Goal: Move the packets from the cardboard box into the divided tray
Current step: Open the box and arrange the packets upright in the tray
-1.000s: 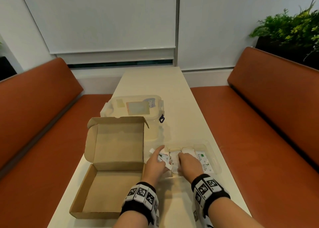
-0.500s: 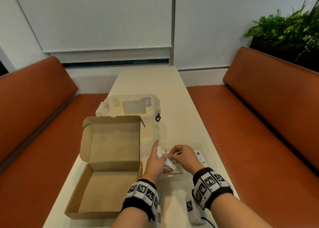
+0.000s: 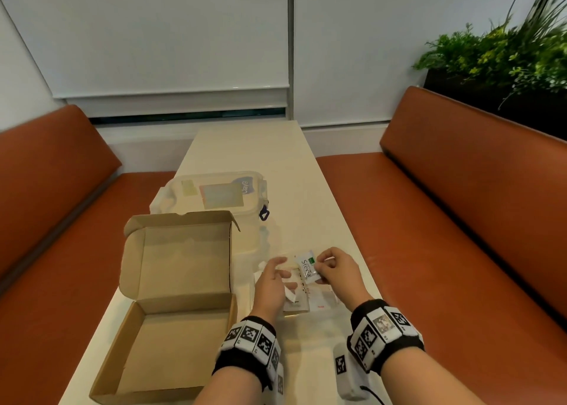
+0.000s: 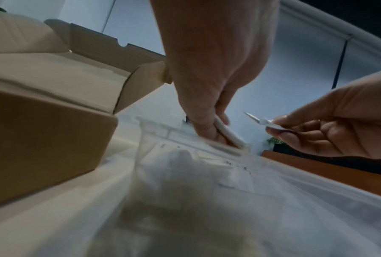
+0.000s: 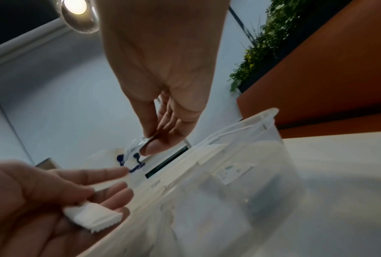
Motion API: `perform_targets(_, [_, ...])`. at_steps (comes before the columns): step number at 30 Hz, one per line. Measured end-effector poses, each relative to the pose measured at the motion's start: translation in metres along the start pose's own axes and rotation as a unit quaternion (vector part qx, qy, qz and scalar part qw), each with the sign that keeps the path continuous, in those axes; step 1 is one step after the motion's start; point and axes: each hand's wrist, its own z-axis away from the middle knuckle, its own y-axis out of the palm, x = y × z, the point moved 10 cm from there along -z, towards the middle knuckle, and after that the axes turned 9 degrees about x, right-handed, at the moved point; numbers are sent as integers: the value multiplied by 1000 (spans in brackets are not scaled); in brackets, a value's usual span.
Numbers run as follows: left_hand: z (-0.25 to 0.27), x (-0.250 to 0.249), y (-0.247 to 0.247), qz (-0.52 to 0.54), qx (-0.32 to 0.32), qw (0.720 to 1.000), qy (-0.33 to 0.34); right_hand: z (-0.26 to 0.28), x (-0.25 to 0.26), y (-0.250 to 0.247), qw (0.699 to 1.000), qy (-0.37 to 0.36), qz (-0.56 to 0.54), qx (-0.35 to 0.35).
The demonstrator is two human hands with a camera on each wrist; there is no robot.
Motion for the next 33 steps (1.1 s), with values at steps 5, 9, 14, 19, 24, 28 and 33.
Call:
perform_targets(5, [4, -14, 32, -32, 62, 997, 22, 4, -7, -9, 988, -5, -151, -33])
perform_targets(9, [3, -25, 41, -85, 68, 993, 53, 3, -6, -9, 994, -2, -111, -20])
perform_targets(14, [0, -24, 48, -112, 90, 988, 46, -8, 3, -27, 999, 11, 34, -9])
perform_targets(19, [-4, -14, 35, -95, 68, 993, 31, -21, -5, -62, 941, 74, 327, -48])
perform_targets(24, [-2, -13, 26, -135, 62, 987, 57, -29, -22, -31, 874, 81, 478, 36])
perform_targets(28, [-4, -12, 14, -122, 39, 990, 55, -29, -28, -16, 813, 68, 577, 48])
perform_targets(33, [-7, -6, 8, -103, 45, 993, 46, -23, -22, -12, 807, 38, 587, 47])
